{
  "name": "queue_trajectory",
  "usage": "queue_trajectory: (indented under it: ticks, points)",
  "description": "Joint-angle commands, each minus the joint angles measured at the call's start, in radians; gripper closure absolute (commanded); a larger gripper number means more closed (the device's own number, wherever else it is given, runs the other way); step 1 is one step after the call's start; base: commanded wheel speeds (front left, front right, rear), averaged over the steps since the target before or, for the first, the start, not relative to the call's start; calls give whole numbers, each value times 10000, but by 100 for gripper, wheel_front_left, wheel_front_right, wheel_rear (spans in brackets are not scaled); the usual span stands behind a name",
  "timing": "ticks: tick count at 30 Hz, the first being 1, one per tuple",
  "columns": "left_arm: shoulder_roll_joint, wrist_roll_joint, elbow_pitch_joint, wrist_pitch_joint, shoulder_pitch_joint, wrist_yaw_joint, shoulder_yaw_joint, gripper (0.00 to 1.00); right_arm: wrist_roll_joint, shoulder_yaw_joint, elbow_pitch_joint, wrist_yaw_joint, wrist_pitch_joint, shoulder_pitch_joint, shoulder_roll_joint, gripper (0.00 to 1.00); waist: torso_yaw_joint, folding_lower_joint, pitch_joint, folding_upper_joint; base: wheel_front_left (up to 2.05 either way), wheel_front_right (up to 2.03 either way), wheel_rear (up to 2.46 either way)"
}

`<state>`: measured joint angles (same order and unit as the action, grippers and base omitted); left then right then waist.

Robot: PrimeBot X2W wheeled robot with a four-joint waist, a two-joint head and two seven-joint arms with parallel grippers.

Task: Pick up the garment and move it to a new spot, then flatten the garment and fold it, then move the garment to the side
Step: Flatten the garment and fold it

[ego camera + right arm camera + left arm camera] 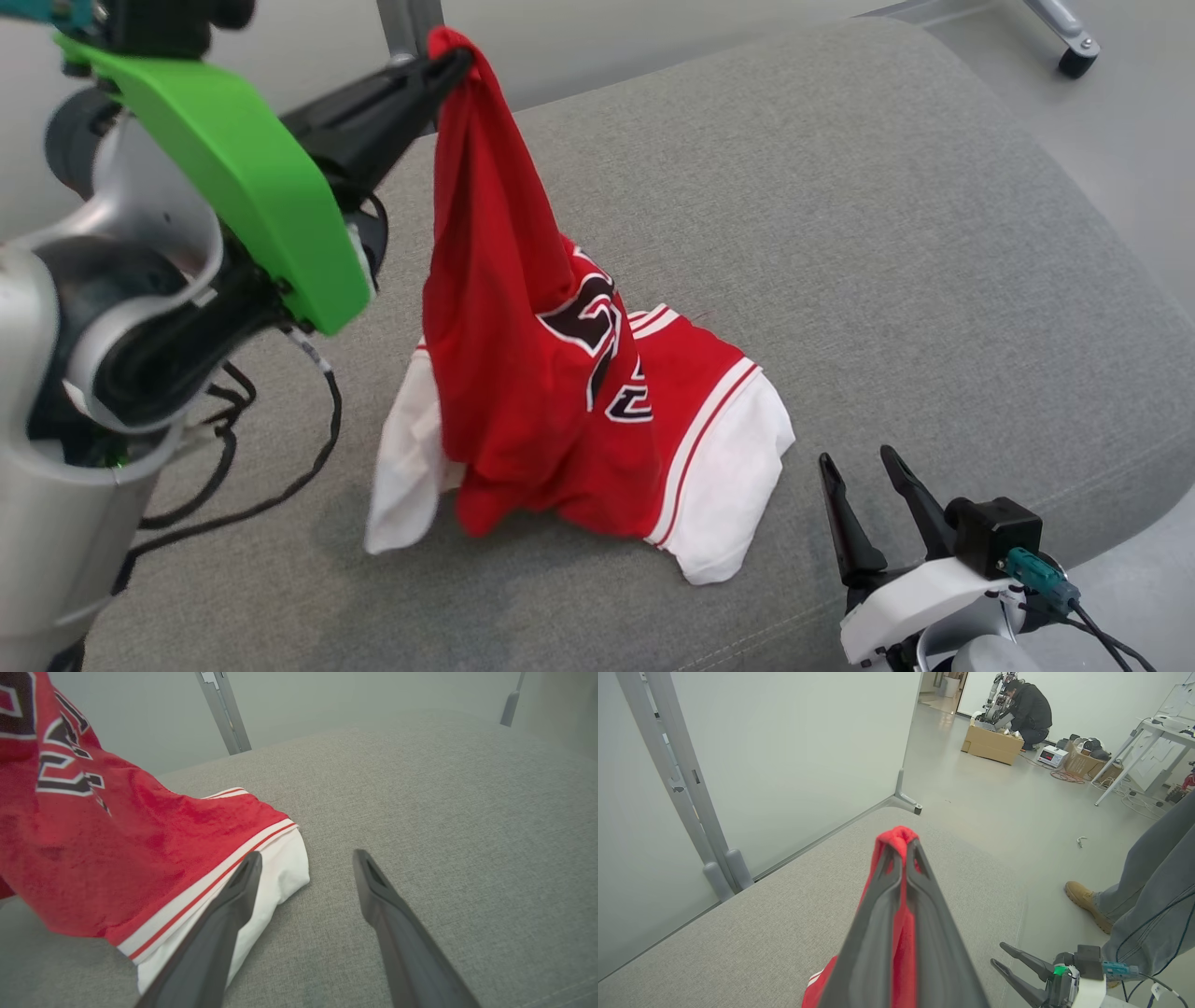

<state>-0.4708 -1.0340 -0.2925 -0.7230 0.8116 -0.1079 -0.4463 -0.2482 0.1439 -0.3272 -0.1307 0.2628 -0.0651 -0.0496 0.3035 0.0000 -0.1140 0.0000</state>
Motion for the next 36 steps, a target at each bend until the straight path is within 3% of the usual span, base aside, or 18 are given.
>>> queue_trajectory:
  ticks: [1,4,10,17,24,25,26,27,32,36]
  points:
    - [-50,-151,90,-195,461,-197,191,100,-162,37,0,-1,31,85,-18,0,183,0,33,0,0,0,0]
    - [-182,-101,401,-447,926,-395,341,100,-283,44,15,-1,31,62,-21,0,294,0,-23,0,0,0,0]
    - [-1084,828,1755,-390,1126,-447,417,100,-421,40,58,-1,31,-191,-18,0,467,0,-268,0,0,0,0]
    - [-1810,2171,4406,1332,601,-36,434,100,-483,70,140,-1,30,-579,-16,0,674,0,-868,0,0,0,0]
    - [-1118,2397,6444,3816,-150,465,566,98,-435,116,173,-1,30,-738,-19,0,765,0,-1324,0,0,0,0]
    - [-989,2446,6661,4180,-236,488,576,80,-408,119,174,-1,30,-728,-15,0,740,0,-1350,0,0,0,0]
    - [-852,2513,6845,4515,-308,516,562,36,-381,114,177,-1,30,-702,-15,0,702,0,-1353,0,0,0,0]
    - [-706,2558,7018,4822,-387,499,552,0,-341,91,160,-1,30,-667,-18,0,654,0,-1336,0,0,0,0]
    - [-282,3108,7142,6291,-1040,220,328,0,-33,-201,104,-1,30,-393,-19,0,255,0,-1065,0,0,0,0]
    - [3,3422,6632,7226,-2092,-417,245,0,322,-388,166,-1,30,-187,-16,0,-201,0,-814,0,0,0,0]
